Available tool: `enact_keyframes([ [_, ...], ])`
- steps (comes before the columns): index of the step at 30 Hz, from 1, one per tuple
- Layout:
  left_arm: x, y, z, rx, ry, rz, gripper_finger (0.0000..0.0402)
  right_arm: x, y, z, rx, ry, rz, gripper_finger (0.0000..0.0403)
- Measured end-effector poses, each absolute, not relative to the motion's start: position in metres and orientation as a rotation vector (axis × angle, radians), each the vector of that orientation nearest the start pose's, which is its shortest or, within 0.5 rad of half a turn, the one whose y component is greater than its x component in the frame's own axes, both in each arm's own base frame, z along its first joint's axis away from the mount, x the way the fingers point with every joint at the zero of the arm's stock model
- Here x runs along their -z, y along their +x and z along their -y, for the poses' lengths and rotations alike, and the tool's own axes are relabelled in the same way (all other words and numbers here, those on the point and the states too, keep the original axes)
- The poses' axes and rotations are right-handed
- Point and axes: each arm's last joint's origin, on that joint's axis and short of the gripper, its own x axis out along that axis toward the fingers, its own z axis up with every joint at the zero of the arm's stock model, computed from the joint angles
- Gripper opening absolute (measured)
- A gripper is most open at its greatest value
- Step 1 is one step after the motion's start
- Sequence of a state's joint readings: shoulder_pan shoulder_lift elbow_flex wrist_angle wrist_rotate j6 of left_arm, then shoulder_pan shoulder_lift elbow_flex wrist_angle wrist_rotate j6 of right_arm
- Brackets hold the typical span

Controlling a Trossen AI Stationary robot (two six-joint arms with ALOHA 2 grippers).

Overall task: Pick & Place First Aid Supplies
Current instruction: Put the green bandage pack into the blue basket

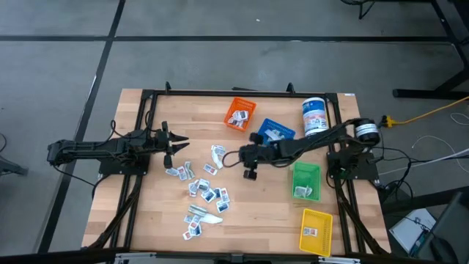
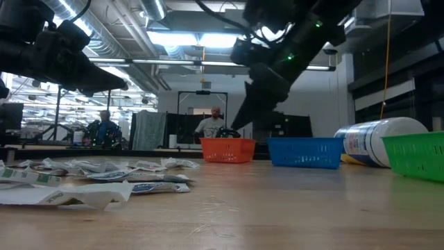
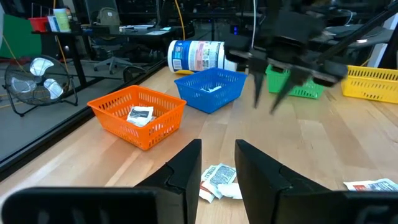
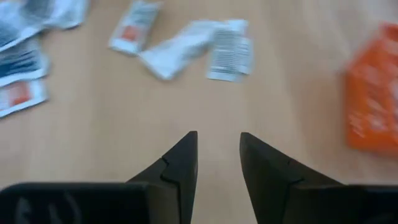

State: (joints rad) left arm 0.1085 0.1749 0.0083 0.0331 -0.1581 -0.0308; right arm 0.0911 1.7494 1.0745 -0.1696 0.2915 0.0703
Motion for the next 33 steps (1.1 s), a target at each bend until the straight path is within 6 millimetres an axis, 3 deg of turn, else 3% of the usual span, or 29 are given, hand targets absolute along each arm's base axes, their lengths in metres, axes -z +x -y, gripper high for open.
enact_keyframes([
  [10, -0.155, 0.106, -0.016, -0.268, -0.027, -0.13, 0.0091, -0.168, 0.389, -0.05, 0.063, -0.265, -0.798, 0.012],
  [22, -0.155, 0.106, -0.016, -0.269, -0.027, -0.13, 0.0091, -0.14, 0.41, -0.063, -0.24, -0.224, -0.664, 0.012],
  [27, -0.155, 0.106, -0.016, -0.269, -0.027, -0.13, 0.0093, -0.146, 0.414, -0.065, -0.242, -0.159, -0.632, 0.012],
  [33, -0.155, 0.106, -0.016, -0.269, -0.027, -0.129, 0.0092, -0.173, 0.431, -0.059, -0.167, -0.176, -0.625, 0.012],
])
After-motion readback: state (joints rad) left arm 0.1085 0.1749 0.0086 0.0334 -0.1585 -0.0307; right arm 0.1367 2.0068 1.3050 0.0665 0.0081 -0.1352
